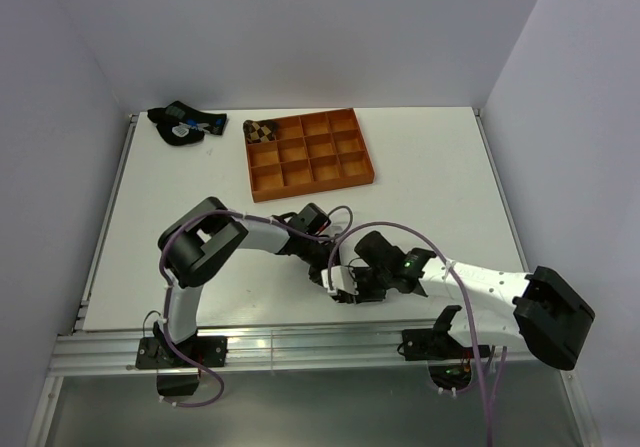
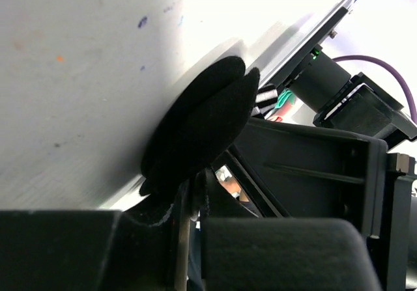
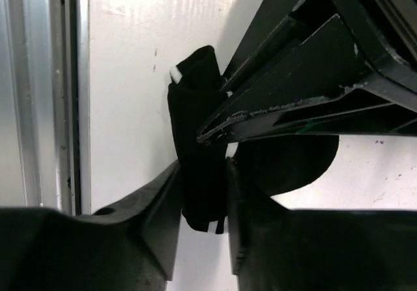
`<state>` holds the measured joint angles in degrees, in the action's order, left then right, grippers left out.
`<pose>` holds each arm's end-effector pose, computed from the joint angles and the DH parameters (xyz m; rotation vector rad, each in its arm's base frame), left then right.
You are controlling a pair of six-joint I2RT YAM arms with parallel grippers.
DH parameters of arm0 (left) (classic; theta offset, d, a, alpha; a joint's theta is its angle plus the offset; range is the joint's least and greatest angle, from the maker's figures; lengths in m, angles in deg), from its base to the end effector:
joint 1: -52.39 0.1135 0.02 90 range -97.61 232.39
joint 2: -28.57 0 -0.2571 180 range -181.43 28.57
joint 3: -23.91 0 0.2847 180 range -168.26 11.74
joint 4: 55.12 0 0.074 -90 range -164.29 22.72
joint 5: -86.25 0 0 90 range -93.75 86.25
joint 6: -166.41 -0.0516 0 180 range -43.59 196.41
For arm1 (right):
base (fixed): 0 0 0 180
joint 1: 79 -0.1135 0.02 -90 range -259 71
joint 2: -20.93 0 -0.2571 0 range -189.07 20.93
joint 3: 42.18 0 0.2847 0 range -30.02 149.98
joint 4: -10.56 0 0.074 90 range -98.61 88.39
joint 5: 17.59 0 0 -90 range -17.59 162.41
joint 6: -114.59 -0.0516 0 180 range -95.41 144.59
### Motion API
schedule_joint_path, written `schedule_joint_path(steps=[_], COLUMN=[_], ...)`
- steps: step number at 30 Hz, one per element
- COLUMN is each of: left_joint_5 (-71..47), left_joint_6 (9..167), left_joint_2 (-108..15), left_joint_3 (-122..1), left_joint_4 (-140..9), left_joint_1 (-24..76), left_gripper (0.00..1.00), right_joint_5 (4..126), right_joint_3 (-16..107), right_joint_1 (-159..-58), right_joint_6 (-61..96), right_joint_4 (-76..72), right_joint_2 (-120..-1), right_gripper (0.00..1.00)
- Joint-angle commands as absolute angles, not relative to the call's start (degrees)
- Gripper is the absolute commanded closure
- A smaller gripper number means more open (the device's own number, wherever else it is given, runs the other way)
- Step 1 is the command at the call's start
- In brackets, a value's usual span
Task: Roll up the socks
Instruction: Roll the sock at the center of the board.
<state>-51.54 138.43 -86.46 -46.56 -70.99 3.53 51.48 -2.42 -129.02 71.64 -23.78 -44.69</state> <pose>0.2247 -0.3153 0.0522 -0.0039 -2.5012 1.1643 0.1342 0.1887 0.1175 -2.0249 1.6195 0.4960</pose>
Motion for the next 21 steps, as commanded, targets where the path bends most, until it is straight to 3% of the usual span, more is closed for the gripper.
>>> schedule_joint_path(steps=[1,2,4,12,21], left_joint_5=[-47.34,-47.34,-46.99,-36.2,-20.46], left_joint_6=[138.46,138.46,138.72,139.07,138.99], left_joint_2=[-86.75,-86.57,-85.52,-75.95,-60.92], left_joint_3=[-44.69,-44.08,-43.2,-36.69,-26.07], left_joint_4=[-71.42,-70.98,-69.58,-62.37,-56.22], left_joint_1=[4.4,4.4,4.57,5.45,6.16], left_gripper=[0.86,0.84,0.77,0.61,0.61], right_joint_5=[53.95,53.95,53.43,49.56,44.37], right_joint_3=[-3.21,-3.04,-2.42,1.0,9.08], right_joint_1=[-129.45,-129.54,-129.54,-128.84,-125.59], right_joint_6=[70.12,70.03,69.77,69.94,73.01], right_joint_4=[-19.28,-19.27,-19.62,-25.25,-34.73], right_joint_2=[-46.21,-47.17,-48.23,-51.13,-59.39], right_gripper=[0.65,0.74,0.81,0.86,0.89])
